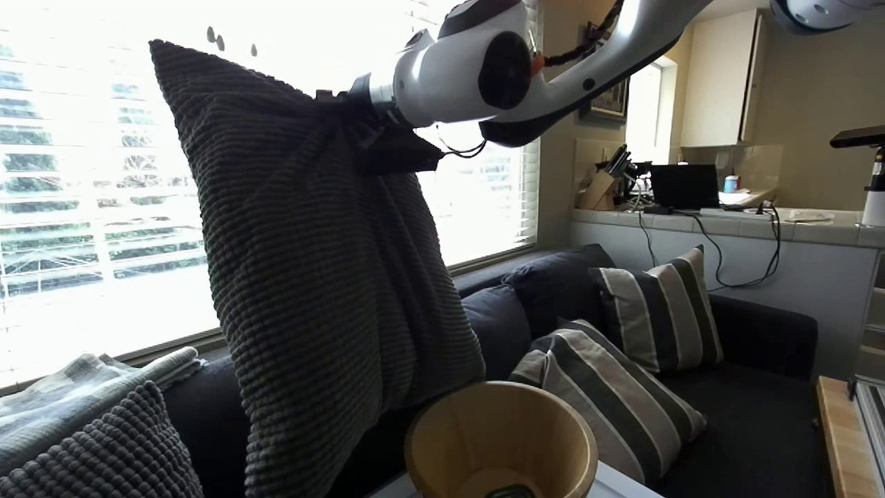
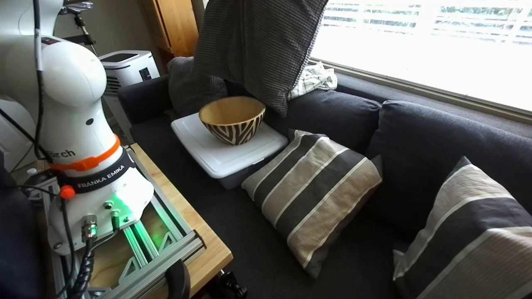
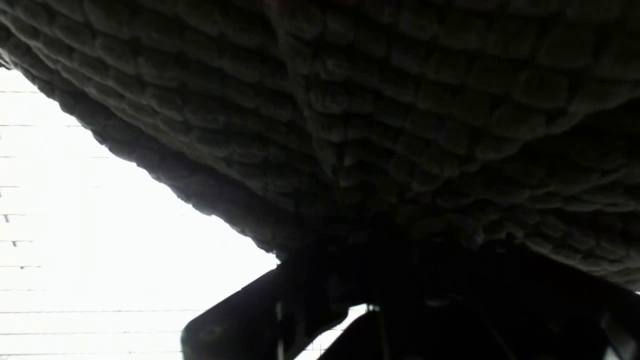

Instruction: Move the pillow to the left

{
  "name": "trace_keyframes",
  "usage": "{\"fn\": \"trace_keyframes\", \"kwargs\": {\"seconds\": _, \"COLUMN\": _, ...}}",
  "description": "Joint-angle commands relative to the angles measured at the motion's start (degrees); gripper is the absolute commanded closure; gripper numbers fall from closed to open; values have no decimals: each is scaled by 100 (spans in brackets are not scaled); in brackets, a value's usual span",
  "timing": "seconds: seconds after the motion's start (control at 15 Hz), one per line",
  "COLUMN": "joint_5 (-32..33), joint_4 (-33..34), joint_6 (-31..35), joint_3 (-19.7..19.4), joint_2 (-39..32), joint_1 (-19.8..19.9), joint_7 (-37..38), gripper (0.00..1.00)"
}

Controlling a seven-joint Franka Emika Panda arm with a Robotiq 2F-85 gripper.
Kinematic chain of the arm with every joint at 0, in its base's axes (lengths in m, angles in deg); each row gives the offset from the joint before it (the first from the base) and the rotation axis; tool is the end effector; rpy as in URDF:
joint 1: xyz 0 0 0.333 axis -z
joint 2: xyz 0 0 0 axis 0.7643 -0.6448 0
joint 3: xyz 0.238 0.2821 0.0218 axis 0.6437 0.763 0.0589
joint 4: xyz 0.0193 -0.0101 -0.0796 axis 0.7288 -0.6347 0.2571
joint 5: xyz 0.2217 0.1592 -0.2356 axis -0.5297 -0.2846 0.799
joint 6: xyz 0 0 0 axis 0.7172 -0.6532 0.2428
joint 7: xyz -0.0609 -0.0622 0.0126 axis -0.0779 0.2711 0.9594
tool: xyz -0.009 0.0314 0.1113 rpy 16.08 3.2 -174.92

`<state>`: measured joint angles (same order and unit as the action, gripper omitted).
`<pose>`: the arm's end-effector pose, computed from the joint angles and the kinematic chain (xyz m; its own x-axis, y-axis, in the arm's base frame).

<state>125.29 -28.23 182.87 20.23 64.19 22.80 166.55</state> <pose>0.6127 0.3654 0.5564 -0.0589 0.0374 0.9976 -0.0144 -0.9992 0.0366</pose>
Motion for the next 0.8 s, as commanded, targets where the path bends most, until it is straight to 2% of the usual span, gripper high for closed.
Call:
{"fn": "trace_keyframes", "kwargs": {"seconds": 0.0, "joint_5": 41, "joint_4": -72, "joint_6": -972, "joint_3": 484, "joint_2": -181, "joint_1": 98, "joint_7": 58, "gripper": 99}}
{"fn": "trace_keyframes", "kwargs": {"seconds": 0.33, "joint_5": -456, "joint_4": -7, "joint_6": -2035, "joint_3": 994, "joint_2": -688, "joint_1": -6, "joint_7": -85, "gripper": 99}}
{"fn": "trace_keyframes", "kwargs": {"seconds": 0.47, "joint_5": -867, "joint_4": 23, "joint_6": -2007, "joint_3": 1180, "joint_2": -813, "joint_1": 31, "joint_7": -285, "gripper": 99}}
{"fn": "trace_keyframes", "kwargs": {"seconds": 0.73, "joint_5": -1387, "joint_4": 38, "joint_6": -1879, "joint_3": 1296, "joint_2": -982, "joint_1": 37, "joint_7": -519, "gripper": 99}}
